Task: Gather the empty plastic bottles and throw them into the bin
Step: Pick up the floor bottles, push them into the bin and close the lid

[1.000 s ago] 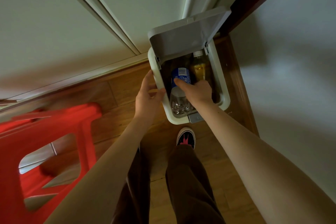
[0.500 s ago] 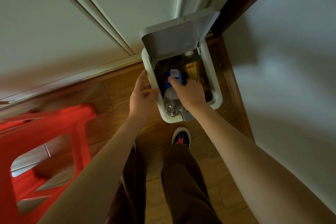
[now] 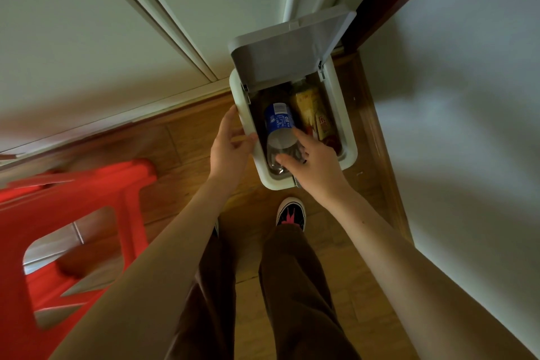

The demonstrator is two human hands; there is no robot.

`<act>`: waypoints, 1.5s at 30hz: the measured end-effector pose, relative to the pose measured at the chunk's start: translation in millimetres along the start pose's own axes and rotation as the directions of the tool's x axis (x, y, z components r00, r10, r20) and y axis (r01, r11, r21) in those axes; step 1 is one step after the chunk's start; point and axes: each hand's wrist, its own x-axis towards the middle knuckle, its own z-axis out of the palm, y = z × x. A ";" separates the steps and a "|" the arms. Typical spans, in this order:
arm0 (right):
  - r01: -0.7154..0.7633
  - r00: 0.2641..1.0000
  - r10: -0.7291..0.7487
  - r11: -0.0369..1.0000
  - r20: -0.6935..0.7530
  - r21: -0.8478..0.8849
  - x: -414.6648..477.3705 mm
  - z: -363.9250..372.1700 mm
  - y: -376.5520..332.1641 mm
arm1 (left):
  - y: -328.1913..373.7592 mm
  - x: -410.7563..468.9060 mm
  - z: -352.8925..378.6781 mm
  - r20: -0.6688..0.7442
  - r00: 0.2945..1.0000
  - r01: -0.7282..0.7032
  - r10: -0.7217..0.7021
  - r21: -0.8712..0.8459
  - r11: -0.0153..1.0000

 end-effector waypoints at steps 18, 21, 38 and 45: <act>0.031 0.996 0.005 0.921 0.092 -0.389 22.0 9.5 7.2 | 2.7 -3.0 0.4 -0.019 1.000 -0.020 0.021 0.042 0.999; 0.051 0.995 -0.015 0.920 0.094 -0.389 18.4 3.6 10.8 | 2.1 -4.5 -0.1 -0.016 1.000 -0.012 0.012 0.021 1.000; 0.254 0.835 -0.298 0.955 -0.463 -0.155 10.7 -44.8 -12.7 | -0.4 1.2 2.0 -0.027 1.000 -0.005 0.005 0.023 1.000; 0.496 0.655 -0.434 0.864 -0.619 -0.081 30.8 -99.7 -91.5 | 4.1 -0.8 0.8 -0.029 1.000 0.000 0.001 0.027 1.000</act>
